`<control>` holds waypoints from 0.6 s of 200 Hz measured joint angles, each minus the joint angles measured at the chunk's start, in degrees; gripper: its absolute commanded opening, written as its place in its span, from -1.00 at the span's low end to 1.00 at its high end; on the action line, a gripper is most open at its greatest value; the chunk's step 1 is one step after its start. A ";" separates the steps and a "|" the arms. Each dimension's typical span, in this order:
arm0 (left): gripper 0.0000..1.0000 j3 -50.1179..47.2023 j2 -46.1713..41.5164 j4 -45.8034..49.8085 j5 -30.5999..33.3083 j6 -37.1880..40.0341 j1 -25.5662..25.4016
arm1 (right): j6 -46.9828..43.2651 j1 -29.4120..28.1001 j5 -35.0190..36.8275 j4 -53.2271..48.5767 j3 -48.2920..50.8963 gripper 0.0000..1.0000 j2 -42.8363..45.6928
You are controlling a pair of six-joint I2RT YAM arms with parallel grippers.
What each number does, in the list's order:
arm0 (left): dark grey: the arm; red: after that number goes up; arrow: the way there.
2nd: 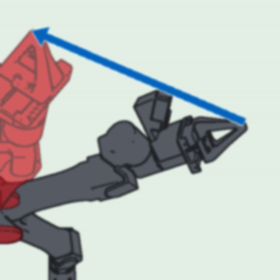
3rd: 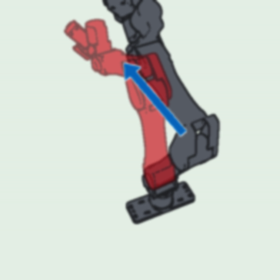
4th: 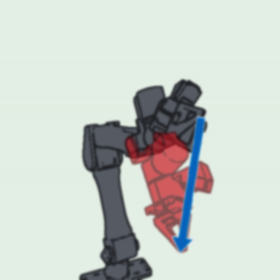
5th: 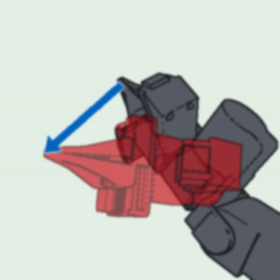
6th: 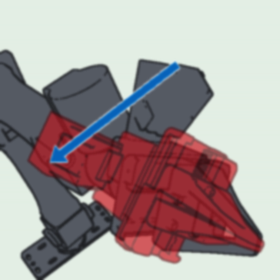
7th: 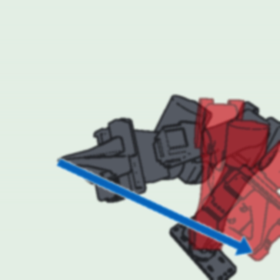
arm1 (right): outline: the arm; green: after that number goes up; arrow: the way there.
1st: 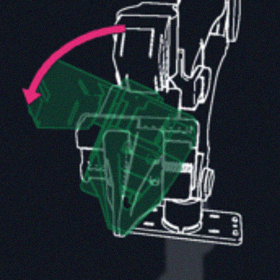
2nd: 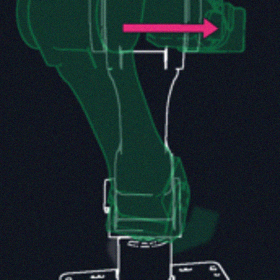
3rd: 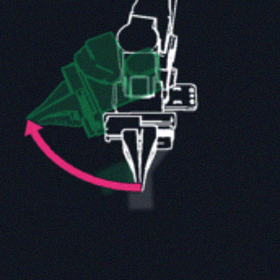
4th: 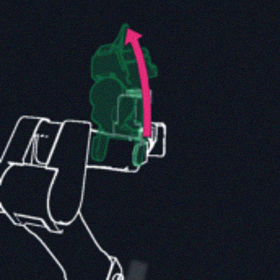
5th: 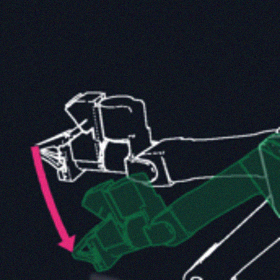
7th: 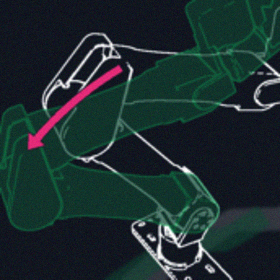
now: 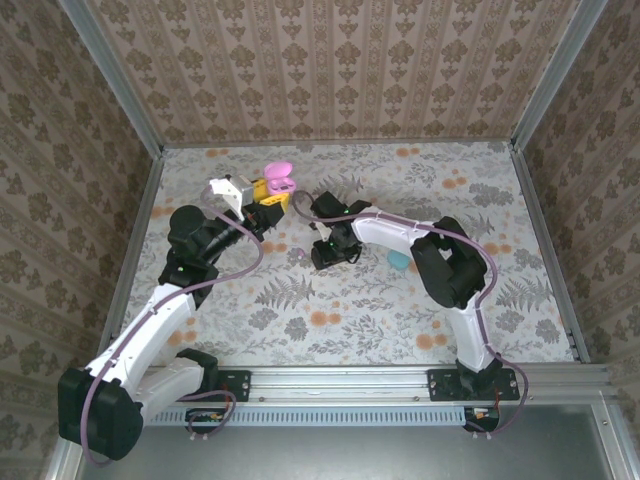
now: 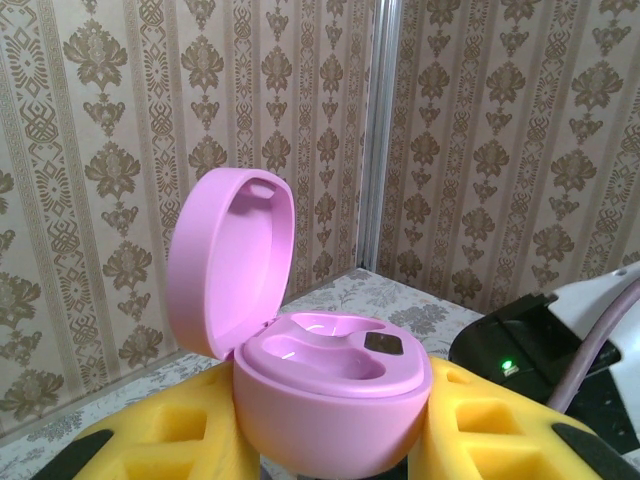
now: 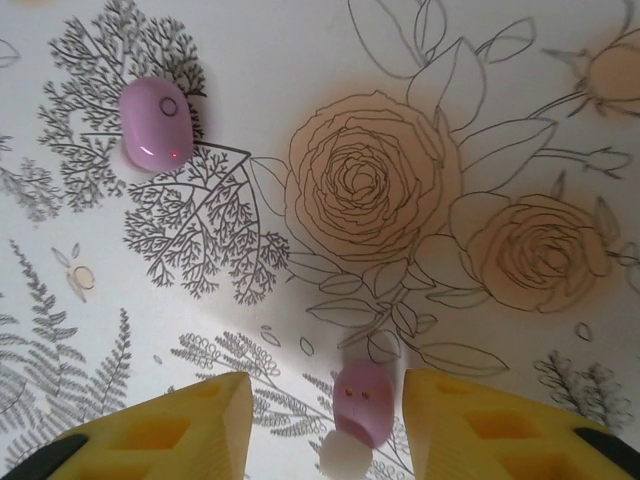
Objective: Insert the wireless bluetooth earbuds into the charging case
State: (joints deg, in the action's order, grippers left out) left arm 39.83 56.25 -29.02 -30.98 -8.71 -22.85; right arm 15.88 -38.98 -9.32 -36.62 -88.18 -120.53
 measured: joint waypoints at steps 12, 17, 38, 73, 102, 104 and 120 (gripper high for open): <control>-0.33 0.00 0.00 0.13 0.02 0.02 0.00 | -0.33 -0.09 0.35 -0.26 0.00 -0.27 -0.63; -0.33 0.00 0.00 0.20 0.02 0.02 0.00 | -0.31 -0.09 0.44 -0.28 0.00 -0.30 -0.63; -0.33 0.00 -0.02 0.37 0.09 0.09 0.00 | -0.26 0.00 0.39 -0.26 0.00 -0.42 -0.63; -0.33 0.00 -0.07 0.35 0.26 0.46 0.00 | 0.74 0.57 -0.33 1.20 1.25 -0.52 -0.22; -0.33 0.00 -0.07 0.35 0.42 0.63 0.00 | 2.99 1.99 -4.50 5.68 6.16 -0.52 2.27; -0.33 0.00 -0.07 0.35 0.42 0.63 0.00 | 3.19 2.12 -4.98 5.97 6.67 -0.52 2.54; -0.33 0.00 -0.07 0.37 0.39 0.63 0.00 | 5.62 3.37 -10.03 9.73 11.21 -0.51 4.63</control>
State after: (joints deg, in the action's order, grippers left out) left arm 39.83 56.18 -28.64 -30.59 -8.08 -22.85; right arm 21.50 -35.62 -19.35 -26.89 -76.97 -115.90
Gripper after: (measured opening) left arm 0.336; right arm 0.243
